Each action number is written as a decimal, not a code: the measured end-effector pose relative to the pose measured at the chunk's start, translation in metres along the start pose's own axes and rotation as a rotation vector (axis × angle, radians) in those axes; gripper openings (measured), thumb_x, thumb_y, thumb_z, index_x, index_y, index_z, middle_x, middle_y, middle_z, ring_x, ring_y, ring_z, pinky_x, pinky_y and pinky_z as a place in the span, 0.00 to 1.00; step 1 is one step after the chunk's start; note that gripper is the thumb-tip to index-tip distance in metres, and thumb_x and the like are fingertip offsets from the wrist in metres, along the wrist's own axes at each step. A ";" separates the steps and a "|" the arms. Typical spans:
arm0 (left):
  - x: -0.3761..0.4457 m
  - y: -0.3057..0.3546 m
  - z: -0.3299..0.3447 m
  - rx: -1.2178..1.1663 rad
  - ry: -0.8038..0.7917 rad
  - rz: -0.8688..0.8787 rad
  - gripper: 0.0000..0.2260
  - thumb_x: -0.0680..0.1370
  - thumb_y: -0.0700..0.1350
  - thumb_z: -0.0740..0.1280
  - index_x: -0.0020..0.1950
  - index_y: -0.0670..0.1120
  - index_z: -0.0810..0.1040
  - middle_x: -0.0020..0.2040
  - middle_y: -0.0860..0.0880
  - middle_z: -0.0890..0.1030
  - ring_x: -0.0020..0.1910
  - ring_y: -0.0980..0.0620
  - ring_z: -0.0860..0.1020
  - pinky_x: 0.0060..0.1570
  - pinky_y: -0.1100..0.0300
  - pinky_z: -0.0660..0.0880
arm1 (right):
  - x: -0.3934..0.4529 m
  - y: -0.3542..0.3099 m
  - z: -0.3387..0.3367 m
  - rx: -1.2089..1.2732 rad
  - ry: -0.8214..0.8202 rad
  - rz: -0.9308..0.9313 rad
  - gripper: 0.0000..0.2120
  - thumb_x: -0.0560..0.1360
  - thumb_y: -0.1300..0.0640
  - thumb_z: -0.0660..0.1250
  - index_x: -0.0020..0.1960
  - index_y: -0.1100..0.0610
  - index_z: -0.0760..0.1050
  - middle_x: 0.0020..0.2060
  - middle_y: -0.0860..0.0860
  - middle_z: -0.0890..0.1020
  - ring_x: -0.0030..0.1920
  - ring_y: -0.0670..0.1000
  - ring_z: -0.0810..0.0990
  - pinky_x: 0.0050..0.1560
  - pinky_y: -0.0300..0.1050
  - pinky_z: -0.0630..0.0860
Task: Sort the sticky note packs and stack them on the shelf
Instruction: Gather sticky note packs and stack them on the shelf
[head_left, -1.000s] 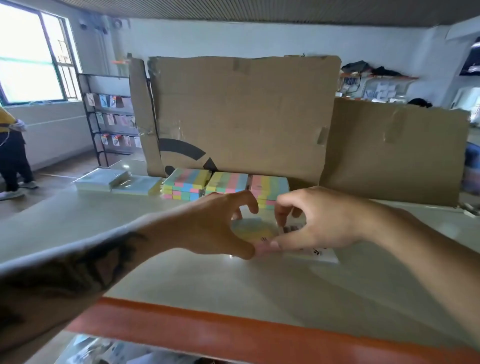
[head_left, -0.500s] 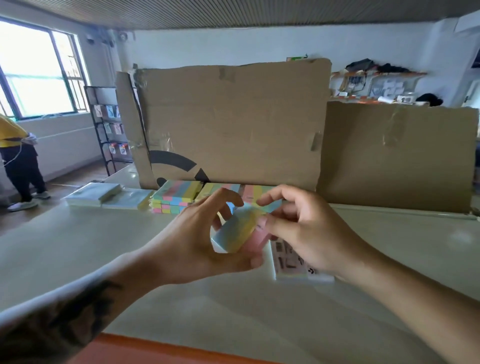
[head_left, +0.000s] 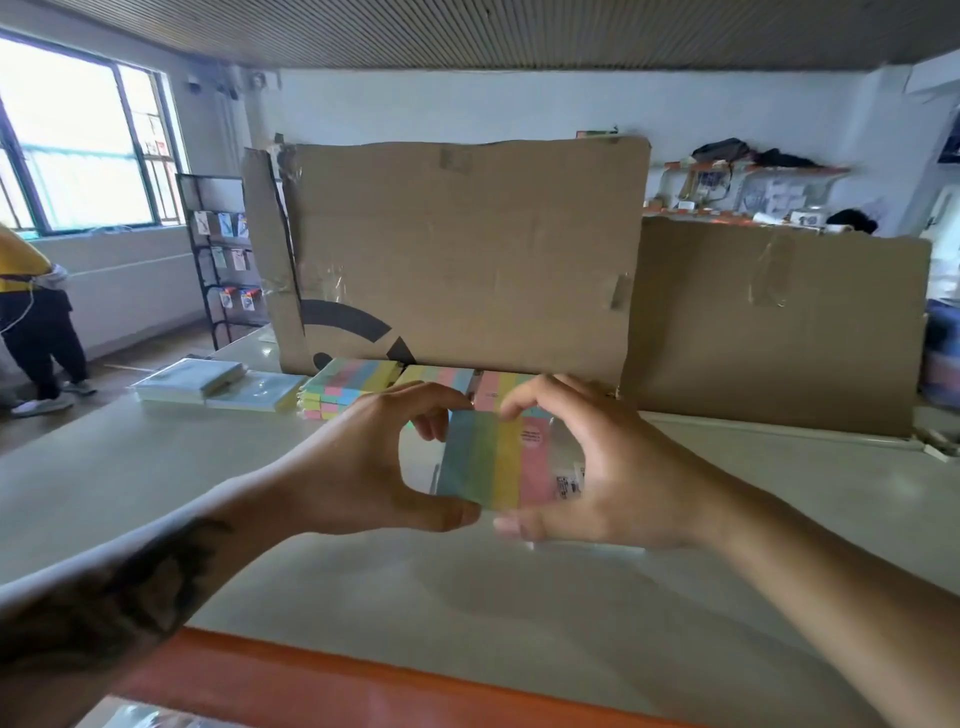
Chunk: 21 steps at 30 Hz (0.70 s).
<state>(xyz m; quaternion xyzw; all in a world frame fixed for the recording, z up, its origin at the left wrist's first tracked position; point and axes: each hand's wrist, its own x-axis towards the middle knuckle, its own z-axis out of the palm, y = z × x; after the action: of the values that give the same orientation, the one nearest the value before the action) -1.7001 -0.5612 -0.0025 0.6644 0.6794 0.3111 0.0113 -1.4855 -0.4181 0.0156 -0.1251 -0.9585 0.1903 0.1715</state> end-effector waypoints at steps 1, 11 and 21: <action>-0.001 0.002 0.001 -0.010 0.010 -0.010 0.35 0.58 0.70 0.75 0.63 0.66 0.72 0.52 0.65 0.76 0.55 0.62 0.75 0.48 0.75 0.66 | -0.001 -0.001 0.000 -0.090 -0.014 -0.038 0.32 0.63 0.31 0.78 0.61 0.37 0.69 0.56 0.28 0.70 0.63 0.37 0.68 0.67 0.37 0.64; -0.015 -0.005 -0.012 0.163 -0.168 -0.283 0.52 0.56 0.83 0.63 0.77 0.67 0.58 0.63 0.65 0.73 0.61 0.59 0.73 0.60 0.57 0.72 | 0.012 0.003 -0.010 -0.025 0.067 0.034 0.28 0.63 0.38 0.82 0.58 0.38 0.75 0.54 0.33 0.76 0.61 0.38 0.73 0.67 0.48 0.72; -0.015 0.014 -0.010 -0.711 0.049 -0.332 0.13 0.68 0.51 0.74 0.49 0.44 0.84 0.44 0.46 0.86 0.46 0.47 0.83 0.51 0.50 0.73 | 0.019 -0.022 0.025 0.142 0.352 0.019 0.25 0.60 0.37 0.82 0.49 0.42 0.74 0.50 0.41 0.74 0.48 0.39 0.76 0.43 0.28 0.70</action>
<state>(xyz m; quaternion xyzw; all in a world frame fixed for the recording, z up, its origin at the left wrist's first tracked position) -1.6899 -0.5796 0.0056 0.4925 0.6278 0.5366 0.2747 -1.5165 -0.4402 0.0084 -0.1531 -0.8966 0.2342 0.3431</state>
